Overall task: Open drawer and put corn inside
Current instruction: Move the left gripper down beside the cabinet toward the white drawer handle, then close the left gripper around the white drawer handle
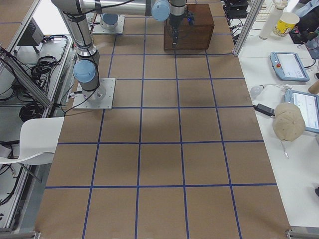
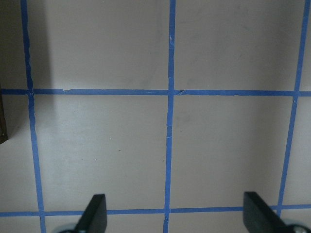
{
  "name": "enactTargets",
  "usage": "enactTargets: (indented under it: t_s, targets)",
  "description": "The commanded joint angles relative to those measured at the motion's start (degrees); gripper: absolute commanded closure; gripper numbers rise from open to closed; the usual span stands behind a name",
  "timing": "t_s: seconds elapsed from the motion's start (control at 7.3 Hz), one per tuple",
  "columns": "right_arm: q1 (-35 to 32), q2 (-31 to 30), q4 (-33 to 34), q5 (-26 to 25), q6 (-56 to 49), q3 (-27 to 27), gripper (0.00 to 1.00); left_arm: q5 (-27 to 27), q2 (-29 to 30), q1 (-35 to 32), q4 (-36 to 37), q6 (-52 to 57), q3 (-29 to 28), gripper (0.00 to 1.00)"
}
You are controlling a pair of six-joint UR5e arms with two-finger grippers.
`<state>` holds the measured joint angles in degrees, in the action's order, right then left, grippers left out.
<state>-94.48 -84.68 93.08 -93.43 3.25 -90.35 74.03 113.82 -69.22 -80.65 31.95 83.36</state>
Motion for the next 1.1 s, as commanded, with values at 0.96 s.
enactTargets:
  t_s: [0.96]
  targets:
    - [0.0, 0.0, 0.0, 0.0, 0.0, 0.0, 0.00, -2.5, 3.4, -1.7, 2.1, -0.5, 0.7, 0.00]
